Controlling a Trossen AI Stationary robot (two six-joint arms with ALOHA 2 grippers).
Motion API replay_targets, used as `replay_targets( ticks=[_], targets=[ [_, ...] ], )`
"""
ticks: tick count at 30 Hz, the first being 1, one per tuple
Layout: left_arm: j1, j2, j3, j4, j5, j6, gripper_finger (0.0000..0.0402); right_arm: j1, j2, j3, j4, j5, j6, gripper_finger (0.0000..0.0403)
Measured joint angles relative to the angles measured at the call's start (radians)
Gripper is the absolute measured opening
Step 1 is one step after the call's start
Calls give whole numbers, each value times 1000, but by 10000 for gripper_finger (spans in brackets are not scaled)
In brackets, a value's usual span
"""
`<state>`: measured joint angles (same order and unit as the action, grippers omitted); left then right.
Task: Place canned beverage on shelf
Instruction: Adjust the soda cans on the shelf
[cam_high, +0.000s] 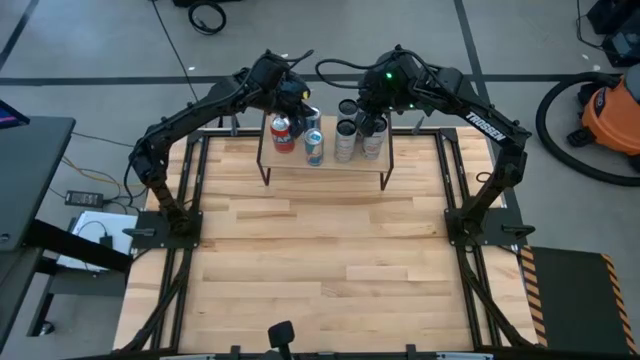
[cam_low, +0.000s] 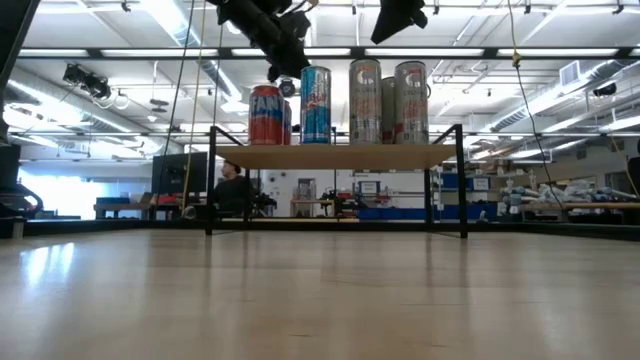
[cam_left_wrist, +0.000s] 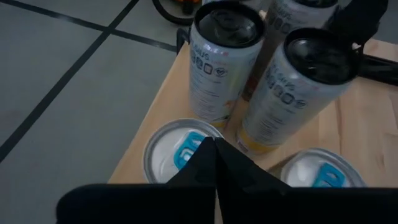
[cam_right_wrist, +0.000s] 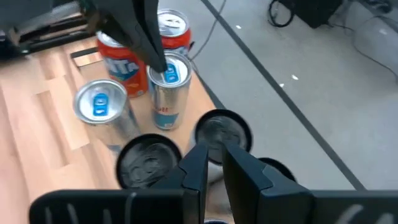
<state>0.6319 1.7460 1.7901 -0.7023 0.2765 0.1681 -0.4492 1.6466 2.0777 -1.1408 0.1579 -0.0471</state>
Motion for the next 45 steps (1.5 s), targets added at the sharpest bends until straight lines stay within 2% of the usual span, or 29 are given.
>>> replay_targets(
  ticks=[11, 21, 27, 41, 45],
  targets=[
    [-2, -16, 2, -16, 12, 27, 8, 0, 5, 0, 8, 2, 25, 57],
    [-1, -44, 5, -58, 9, 45, 9, -40, 43, -1, 96, -2, -14, 51],
    [-3, -71, 5, -81, 74, 84, 9, -47, 48, -1, 80, -87, -1, 40],
    [-96, -51, 5, -109, 85, 81, 9, -45, 48, -1, 70, -74, 3, 40],
    [-104, -51, 5, -141, 49, 86, 9, -44, 48, -1, 64, -74, 3, 39]
  ],
)
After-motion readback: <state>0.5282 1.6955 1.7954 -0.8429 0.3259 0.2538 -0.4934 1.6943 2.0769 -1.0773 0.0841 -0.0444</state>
